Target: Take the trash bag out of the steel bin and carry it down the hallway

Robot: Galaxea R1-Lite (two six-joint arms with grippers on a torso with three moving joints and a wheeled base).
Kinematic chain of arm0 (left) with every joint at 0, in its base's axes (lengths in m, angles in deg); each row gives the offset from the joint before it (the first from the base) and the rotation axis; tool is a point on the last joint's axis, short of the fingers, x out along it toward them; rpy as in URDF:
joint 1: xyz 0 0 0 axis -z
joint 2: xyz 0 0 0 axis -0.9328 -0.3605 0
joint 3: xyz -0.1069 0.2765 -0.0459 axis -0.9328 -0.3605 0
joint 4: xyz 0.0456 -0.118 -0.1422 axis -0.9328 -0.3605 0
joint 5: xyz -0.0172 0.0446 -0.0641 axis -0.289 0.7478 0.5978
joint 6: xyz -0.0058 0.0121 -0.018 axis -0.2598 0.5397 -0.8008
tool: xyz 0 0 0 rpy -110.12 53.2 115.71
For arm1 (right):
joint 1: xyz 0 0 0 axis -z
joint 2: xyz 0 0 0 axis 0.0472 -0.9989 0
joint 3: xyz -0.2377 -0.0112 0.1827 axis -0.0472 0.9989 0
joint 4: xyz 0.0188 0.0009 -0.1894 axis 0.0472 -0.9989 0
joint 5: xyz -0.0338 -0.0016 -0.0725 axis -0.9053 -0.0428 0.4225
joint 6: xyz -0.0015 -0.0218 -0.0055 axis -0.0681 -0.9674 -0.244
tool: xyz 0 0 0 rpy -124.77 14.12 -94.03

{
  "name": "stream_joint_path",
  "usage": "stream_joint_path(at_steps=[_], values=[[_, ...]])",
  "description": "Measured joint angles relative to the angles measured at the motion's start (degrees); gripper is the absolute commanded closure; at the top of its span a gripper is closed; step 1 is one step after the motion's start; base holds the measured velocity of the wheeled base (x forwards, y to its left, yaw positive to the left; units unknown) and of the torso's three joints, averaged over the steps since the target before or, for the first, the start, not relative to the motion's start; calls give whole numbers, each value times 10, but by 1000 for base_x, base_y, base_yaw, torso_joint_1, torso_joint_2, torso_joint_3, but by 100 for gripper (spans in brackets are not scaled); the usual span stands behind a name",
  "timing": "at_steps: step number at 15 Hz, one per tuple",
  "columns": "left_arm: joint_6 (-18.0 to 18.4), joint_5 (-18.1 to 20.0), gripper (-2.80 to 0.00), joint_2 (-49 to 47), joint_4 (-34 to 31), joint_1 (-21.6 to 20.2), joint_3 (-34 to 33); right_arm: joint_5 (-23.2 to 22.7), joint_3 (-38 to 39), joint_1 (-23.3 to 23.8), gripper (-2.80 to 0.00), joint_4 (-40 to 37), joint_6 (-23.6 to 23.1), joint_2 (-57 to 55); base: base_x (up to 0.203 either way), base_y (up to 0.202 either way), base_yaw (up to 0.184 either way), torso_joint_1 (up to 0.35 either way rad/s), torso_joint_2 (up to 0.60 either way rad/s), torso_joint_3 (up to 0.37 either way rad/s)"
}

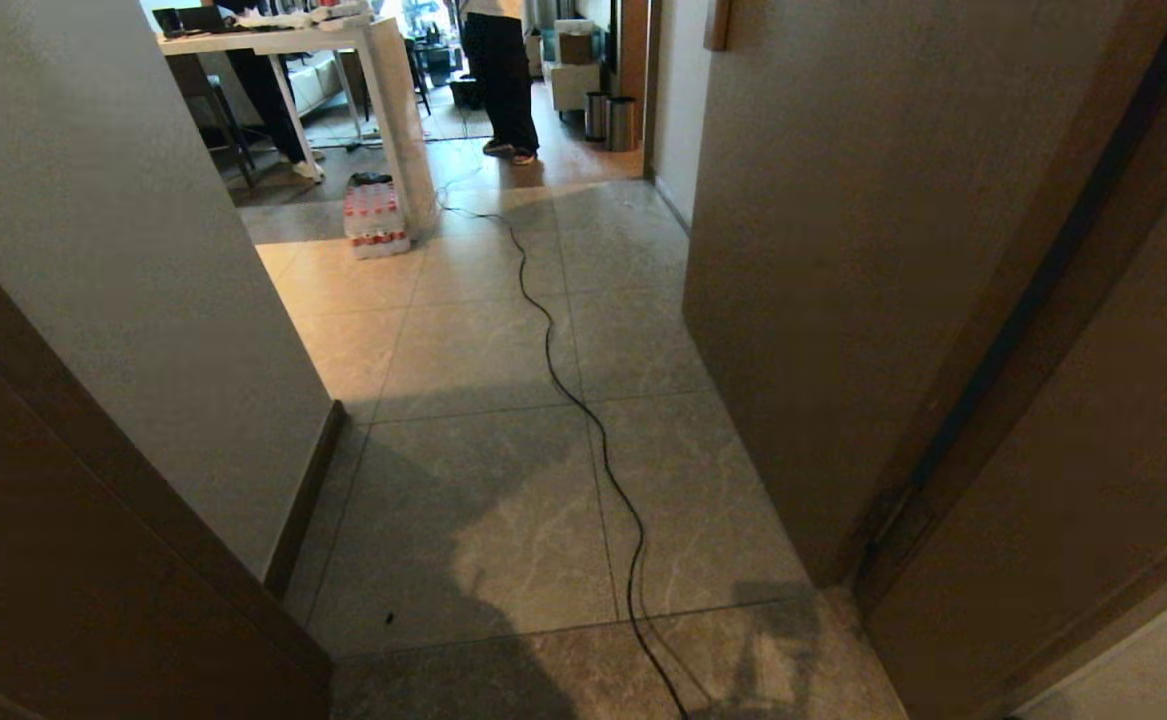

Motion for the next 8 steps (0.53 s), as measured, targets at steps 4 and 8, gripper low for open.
stream_joint_path(at_steps=[4, 8], values=[[0, 0, 0, 0, 0, 0, 0, 0, 0, 0, 0, 0, 0, 0, 0, 0, 0, 0, 0, 0], [0, 0, 0, 0, 0, 0, 0, 0, 0, 0, 0, 0, 0, 0, 0, 0, 0, 0, 0, 0]])
